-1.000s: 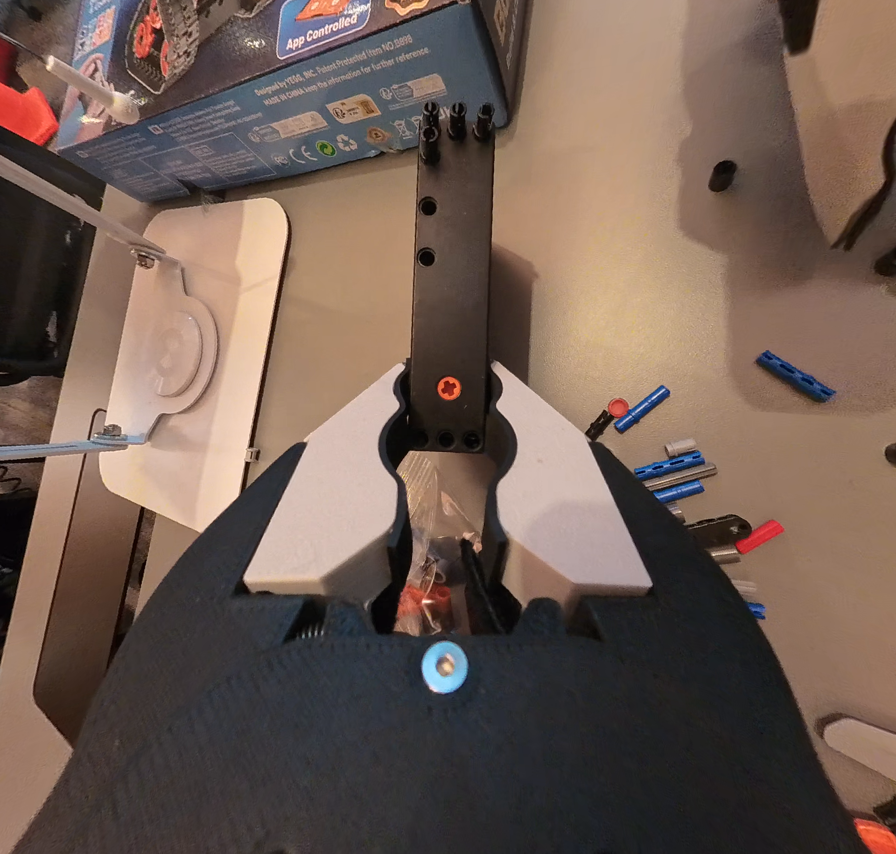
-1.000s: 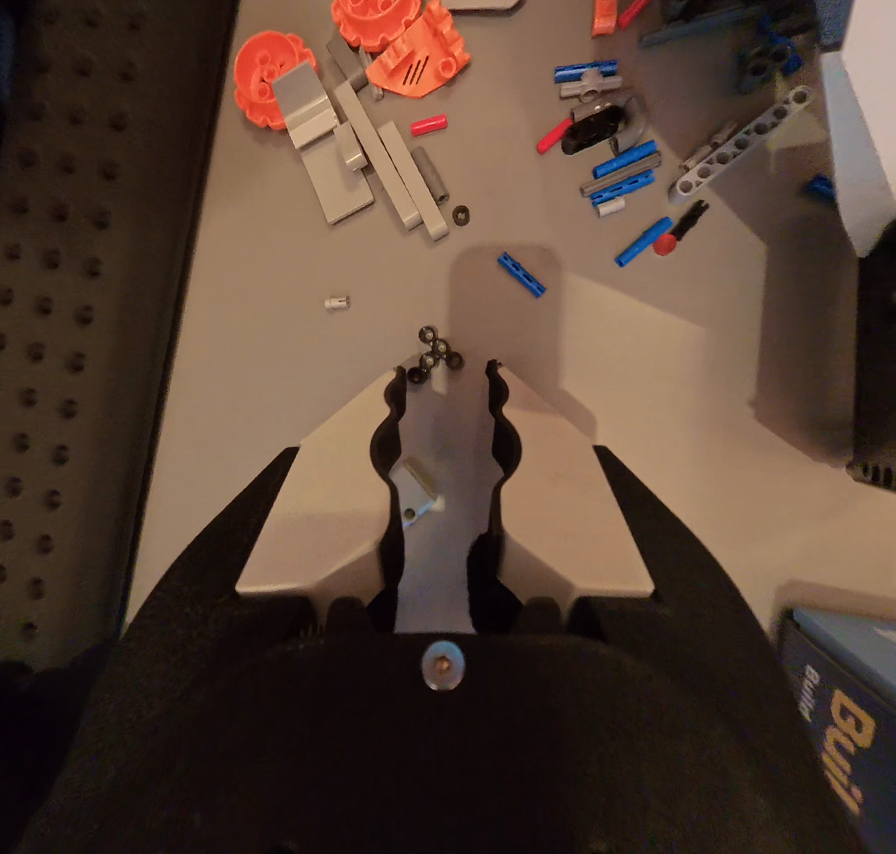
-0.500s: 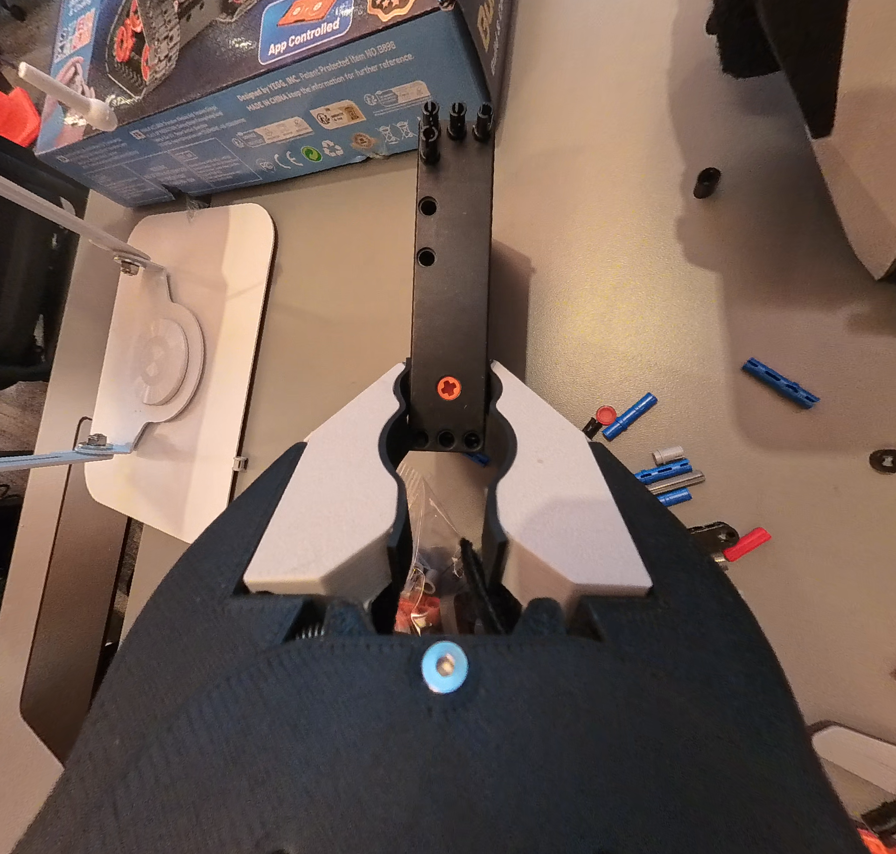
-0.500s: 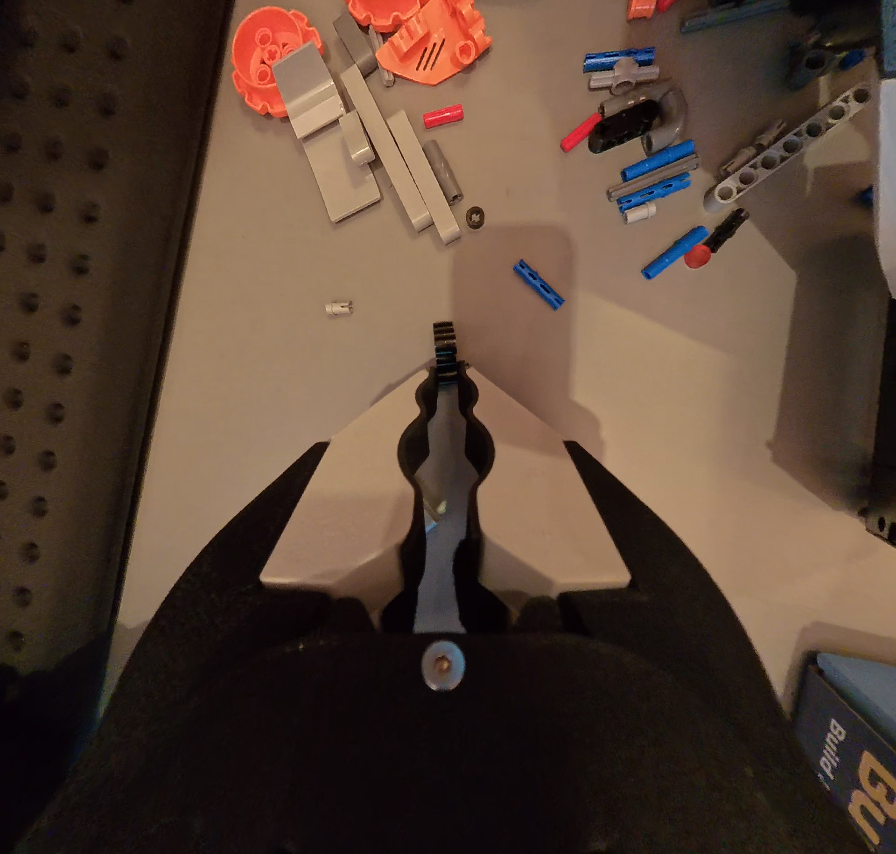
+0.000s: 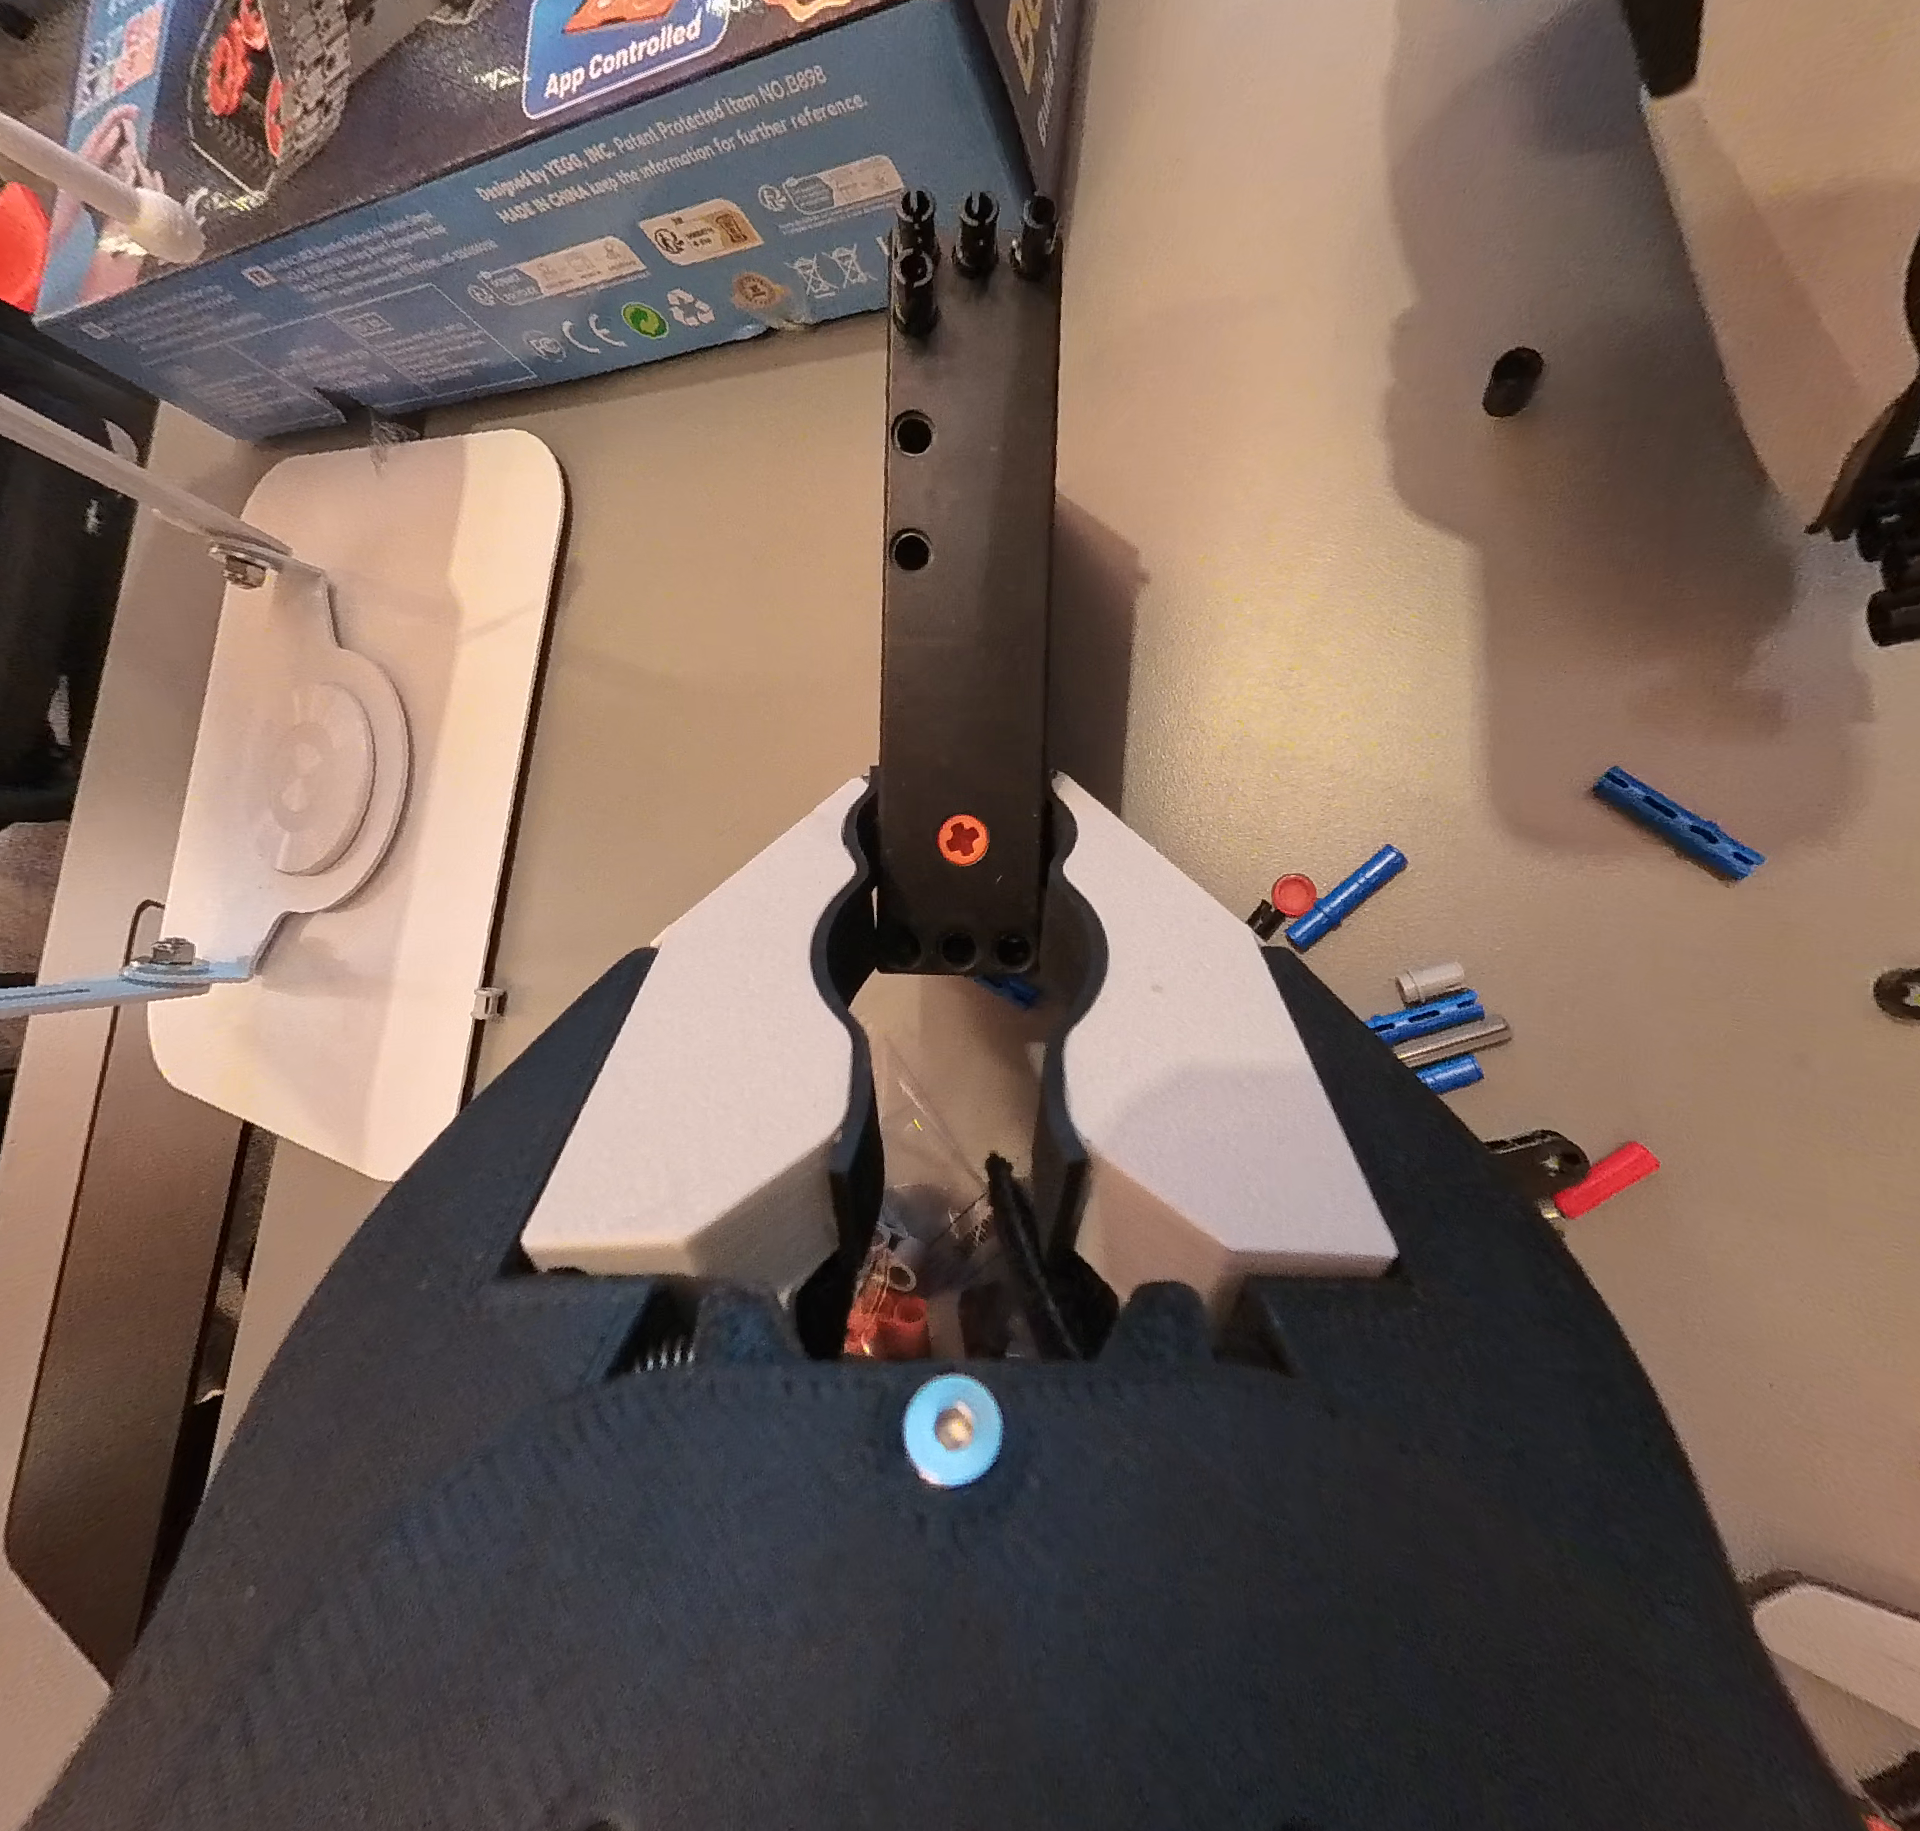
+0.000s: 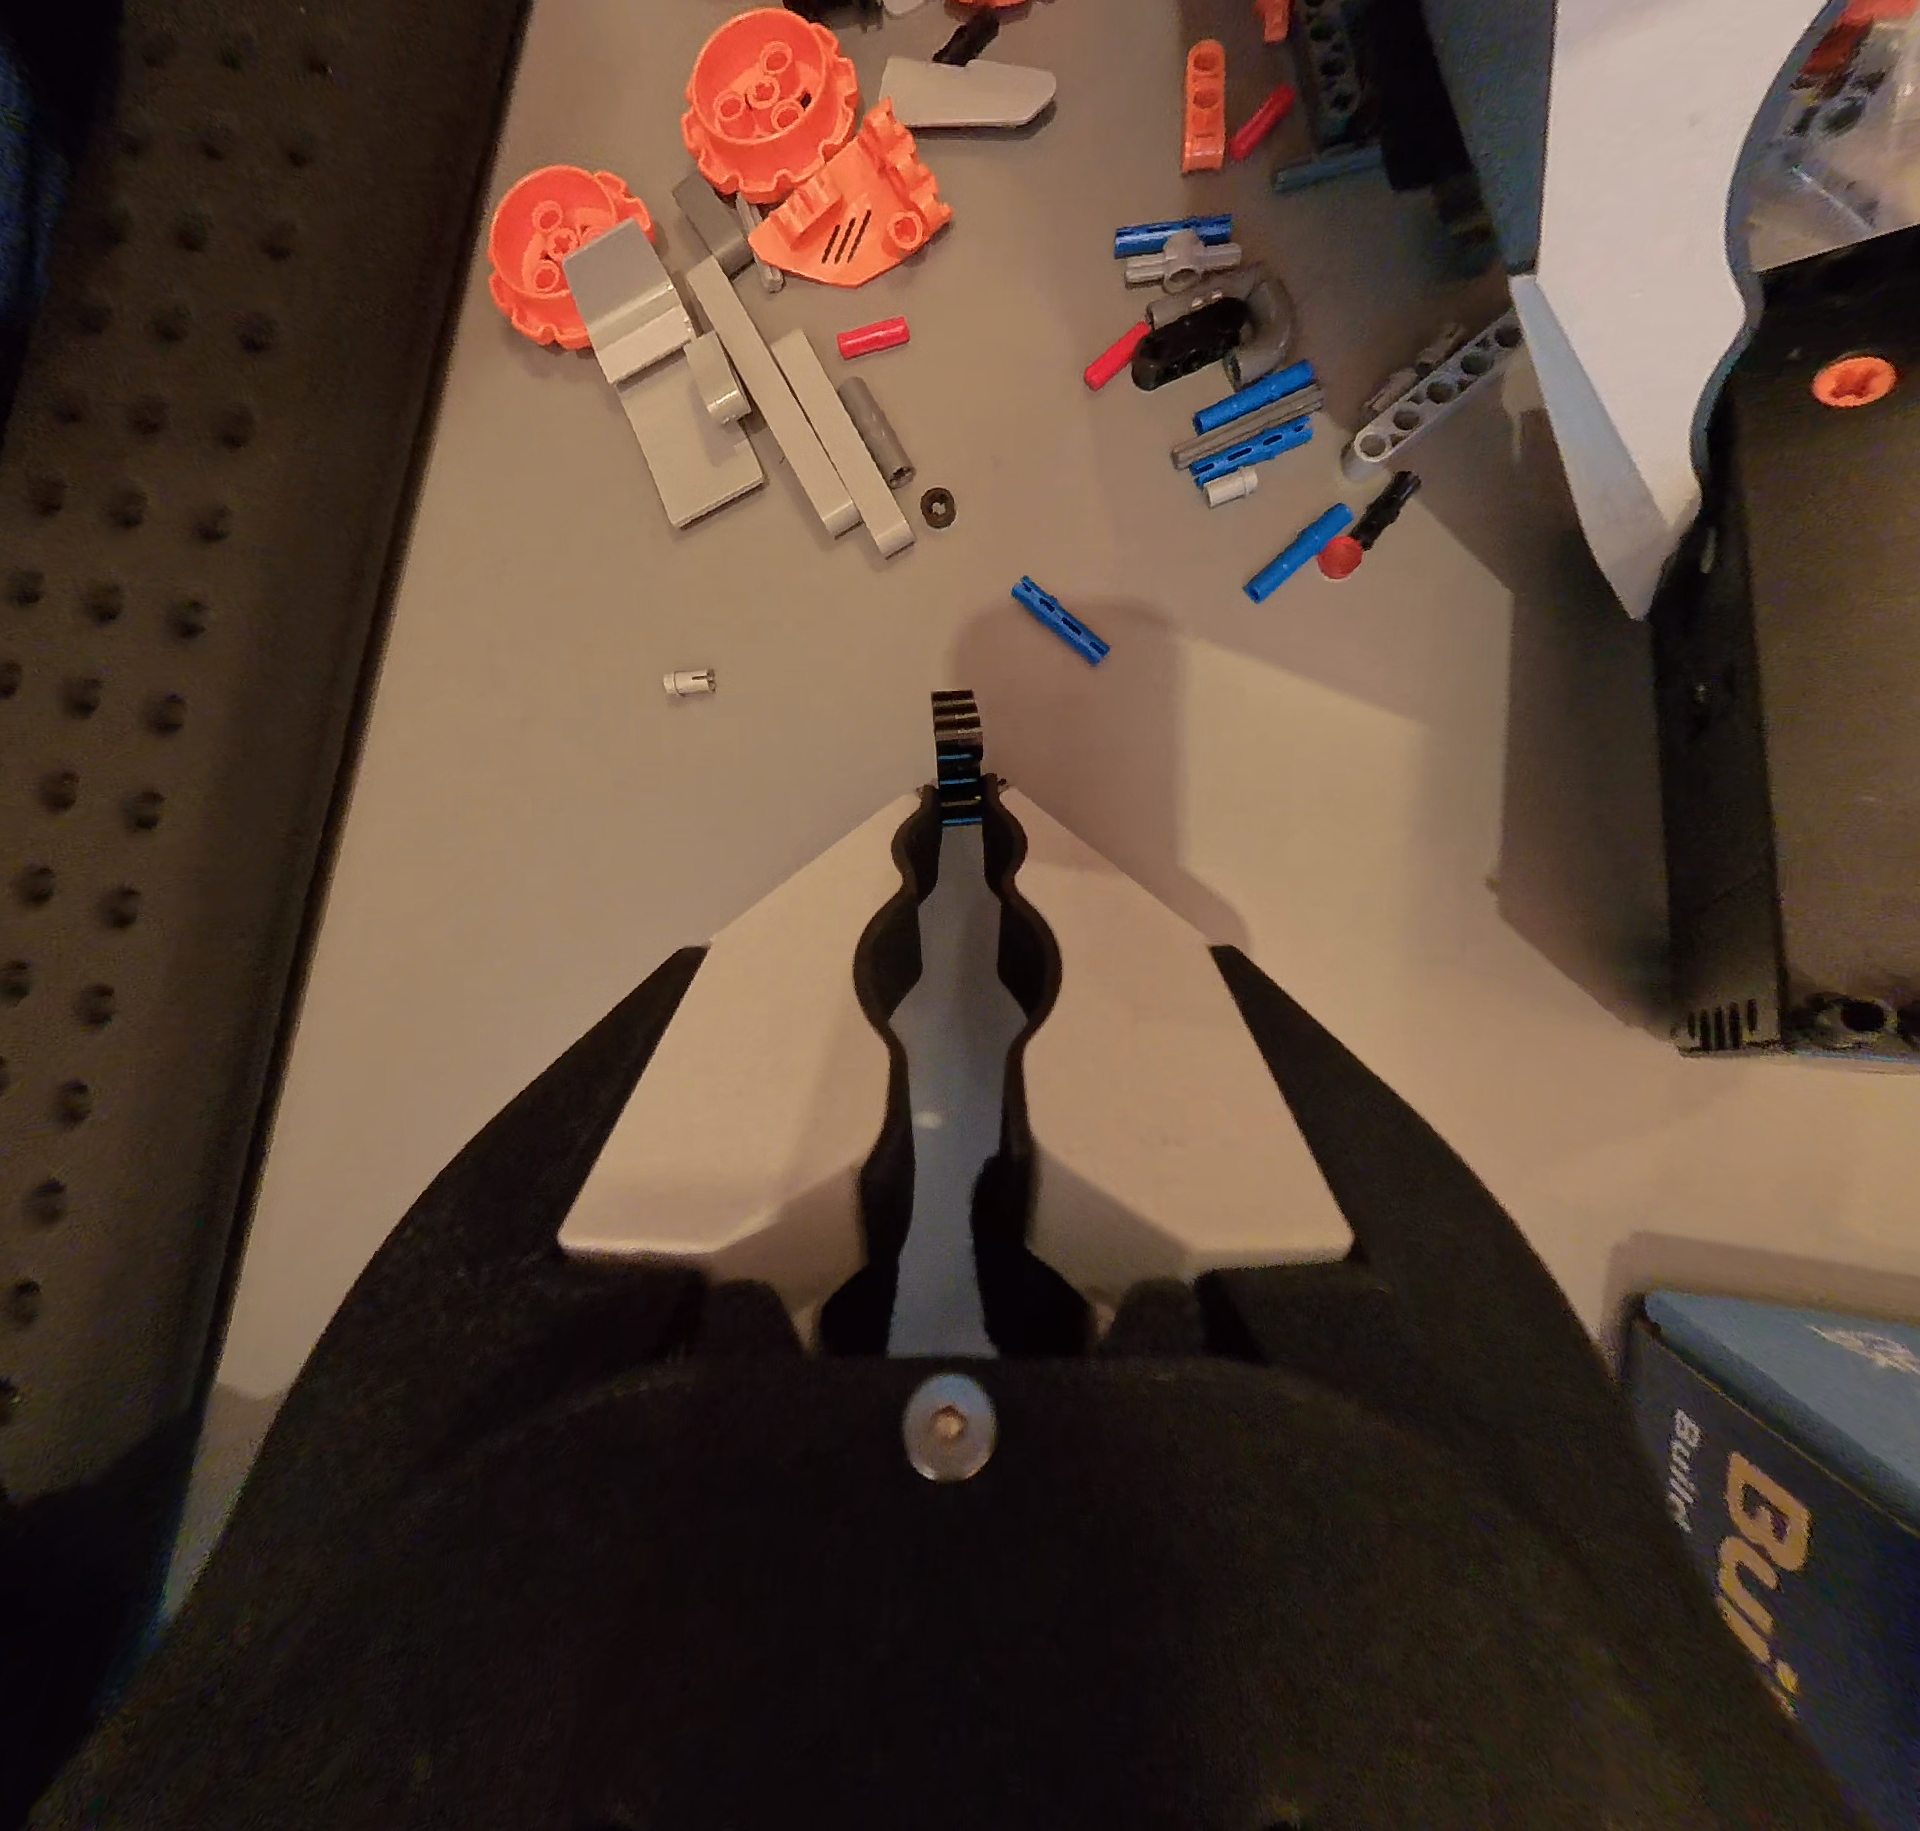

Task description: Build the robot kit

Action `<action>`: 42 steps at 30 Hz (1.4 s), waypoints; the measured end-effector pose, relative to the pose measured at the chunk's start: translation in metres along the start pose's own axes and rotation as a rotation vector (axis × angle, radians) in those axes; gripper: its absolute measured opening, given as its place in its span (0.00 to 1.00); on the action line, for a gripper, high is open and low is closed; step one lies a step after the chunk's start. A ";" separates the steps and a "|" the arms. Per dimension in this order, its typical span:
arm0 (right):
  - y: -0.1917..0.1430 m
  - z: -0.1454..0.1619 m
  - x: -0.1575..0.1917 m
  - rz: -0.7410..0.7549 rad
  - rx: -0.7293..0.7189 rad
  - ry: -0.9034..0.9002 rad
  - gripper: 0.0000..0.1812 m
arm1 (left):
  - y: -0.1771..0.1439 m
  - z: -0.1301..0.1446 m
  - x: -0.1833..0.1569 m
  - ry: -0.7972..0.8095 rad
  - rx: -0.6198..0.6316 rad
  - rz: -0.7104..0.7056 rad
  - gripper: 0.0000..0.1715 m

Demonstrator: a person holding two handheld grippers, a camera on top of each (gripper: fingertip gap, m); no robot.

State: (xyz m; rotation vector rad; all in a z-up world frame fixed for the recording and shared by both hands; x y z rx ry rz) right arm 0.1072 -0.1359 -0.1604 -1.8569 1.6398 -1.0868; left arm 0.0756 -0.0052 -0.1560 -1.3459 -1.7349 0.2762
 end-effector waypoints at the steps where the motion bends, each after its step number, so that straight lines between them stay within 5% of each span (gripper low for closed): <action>1: -0.001 -0.001 0.000 0.000 -0.006 0.000 0.03 | 0.000 0.000 0.000 -0.001 -0.001 0.000 0.14; 35: 0.006 0.008 -0.014 0.051 0.023 0.026 0.11 | 0.001 0.000 0.000 -0.017 -0.011 0.012 0.15; 42: 0.010 0.008 -0.012 0.039 0.032 0.010 0.03 | 0.001 0.000 0.000 -0.016 -0.012 0.011 0.15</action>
Point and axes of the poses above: each gripper's, where its closed fingertips meet, y out along the fingers, z out of its underside, x = y × z across the jaws, the point moved 2 cm from there along -y, back along the fingers, and after that the axes turned 10 degrees about -z, right-handed, at the moved point
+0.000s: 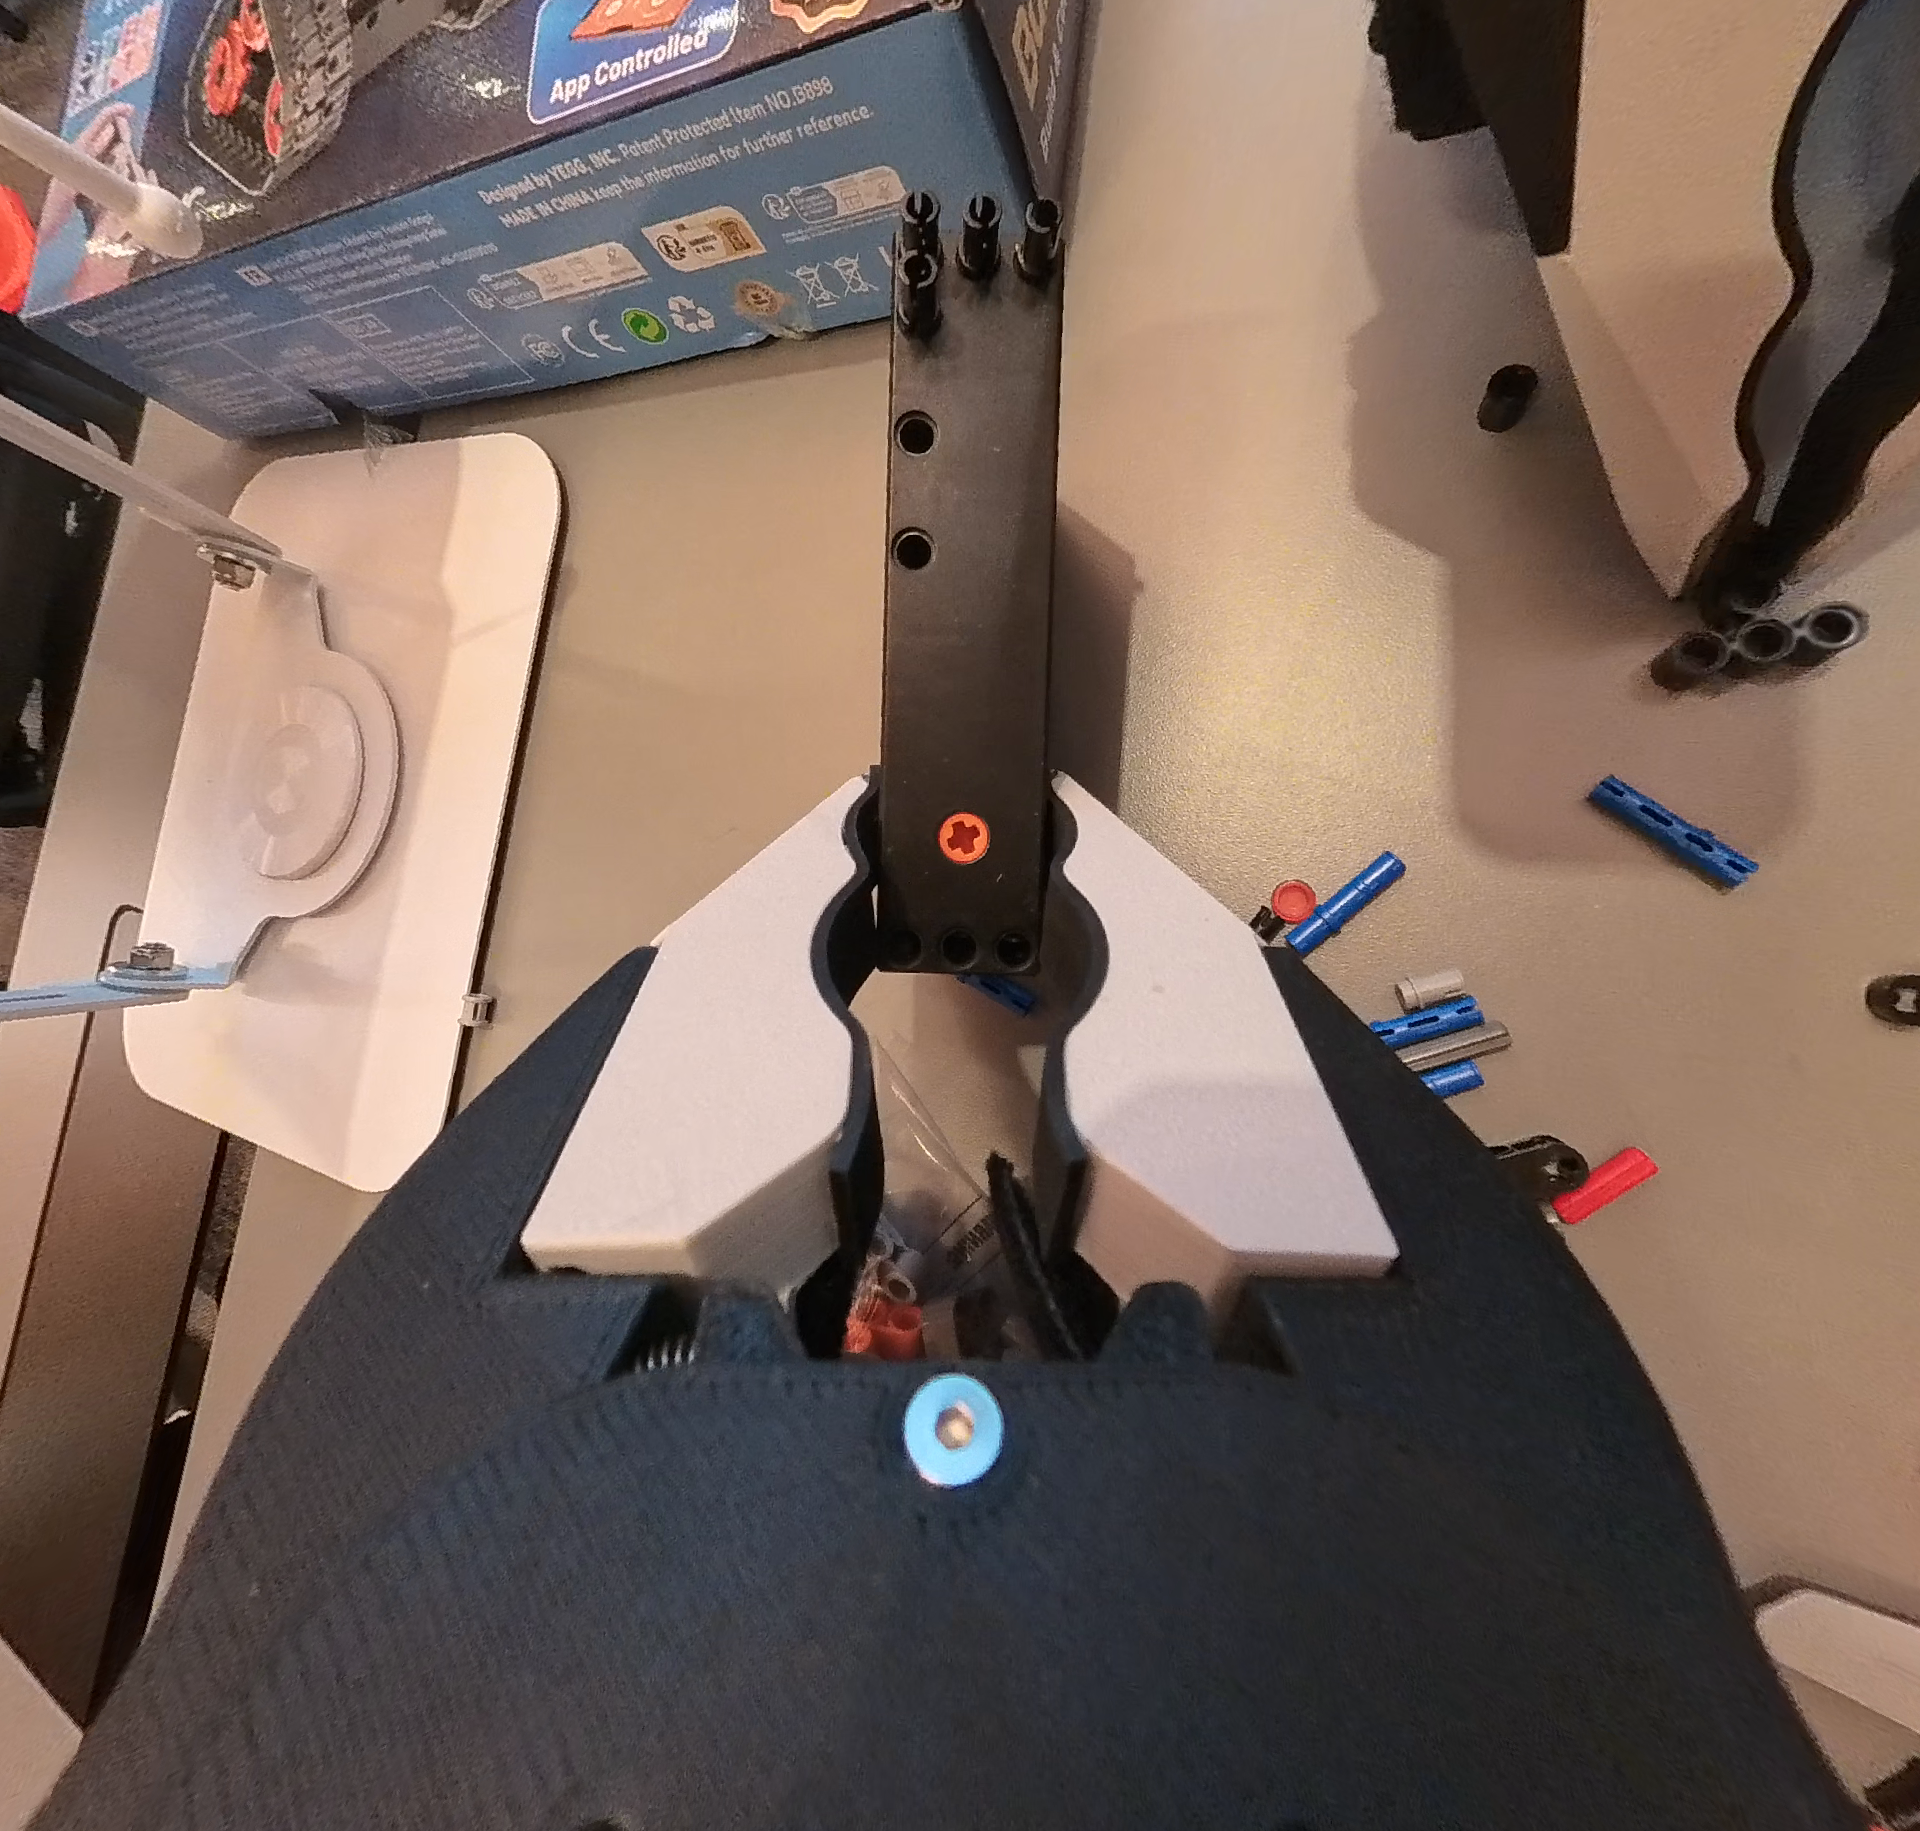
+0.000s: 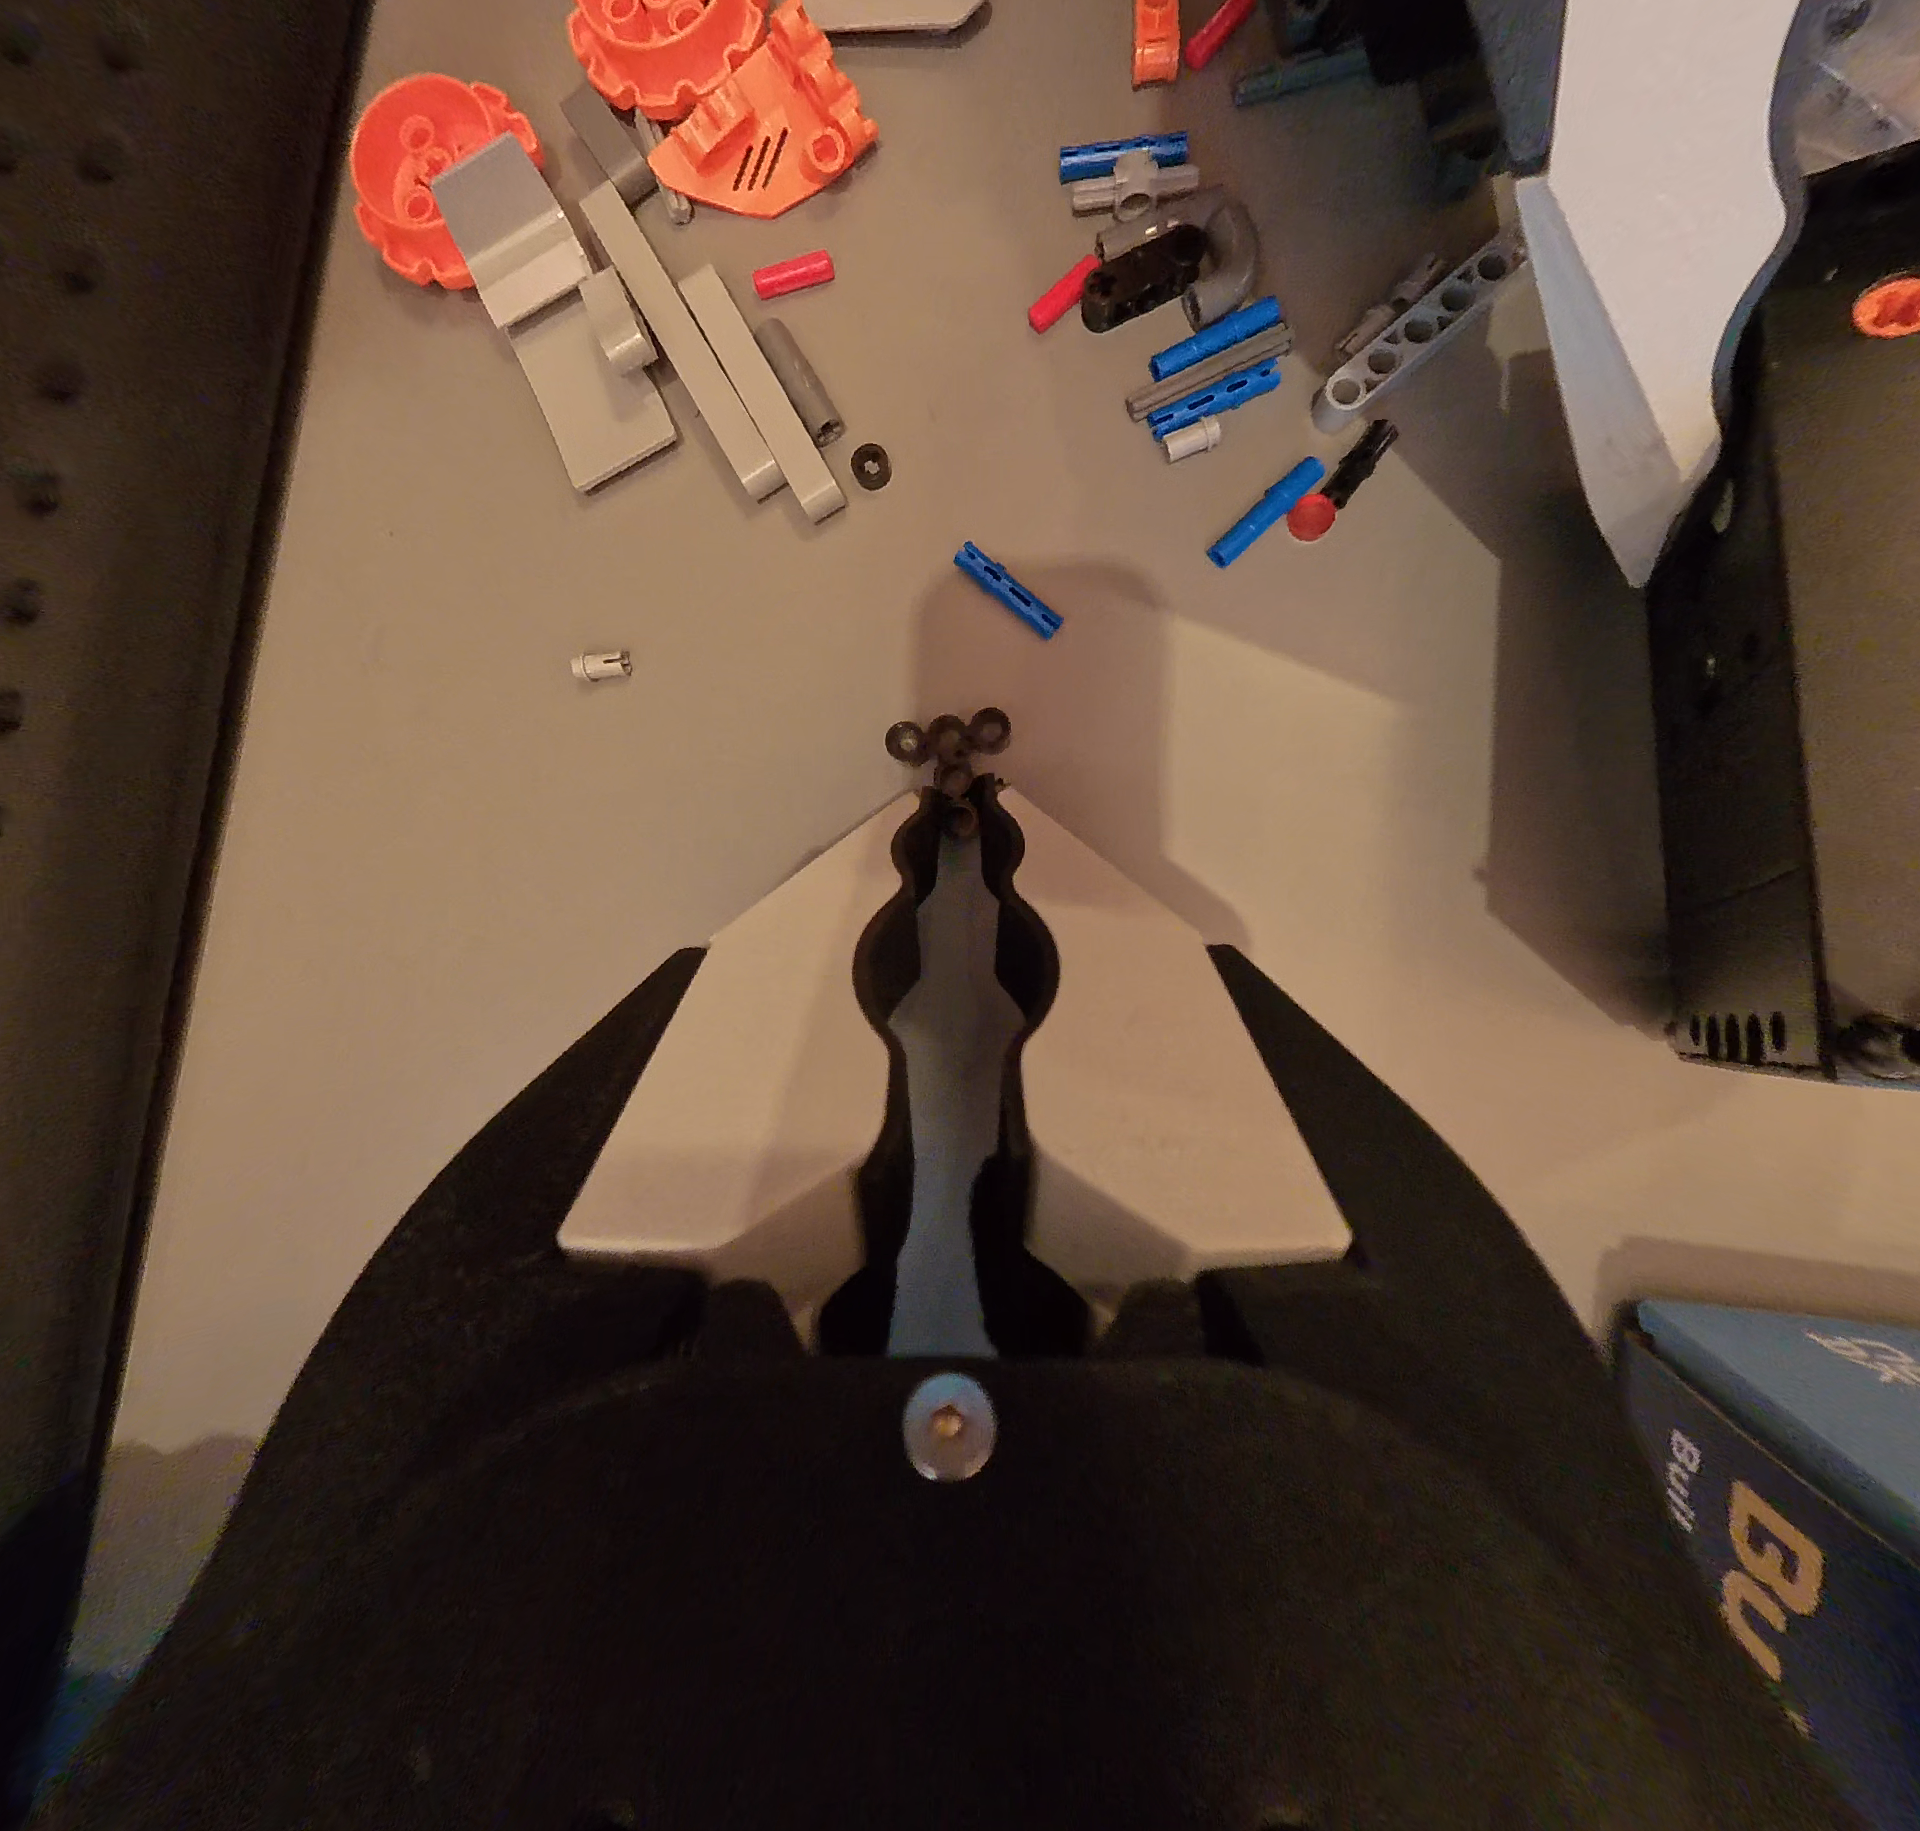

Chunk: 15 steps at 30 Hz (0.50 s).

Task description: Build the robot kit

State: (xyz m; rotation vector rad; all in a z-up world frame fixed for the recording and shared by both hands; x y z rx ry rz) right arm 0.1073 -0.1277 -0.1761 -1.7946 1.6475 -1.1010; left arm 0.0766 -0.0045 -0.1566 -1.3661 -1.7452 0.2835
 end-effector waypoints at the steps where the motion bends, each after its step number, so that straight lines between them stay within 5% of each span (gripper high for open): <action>1: -0.001 0.000 0.000 0.004 -0.001 -0.002 0.03 | 0.000 0.000 0.000 0.001 0.000 0.000 0.15; 15: -0.059 -0.024 -0.017 0.219 -0.216 -0.037 0.03 | 0.001 -0.001 -0.001 -0.012 -0.007 0.001 0.15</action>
Point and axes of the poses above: each gripper's, where its closed fingertips meet, y out along the fingers, z out of its underside, x = y × z across the jaws, the point moved 2 cm from there along -y, back along the fingers, and after that the axes turned 10 degrees about -z, right-handed, at the moved point
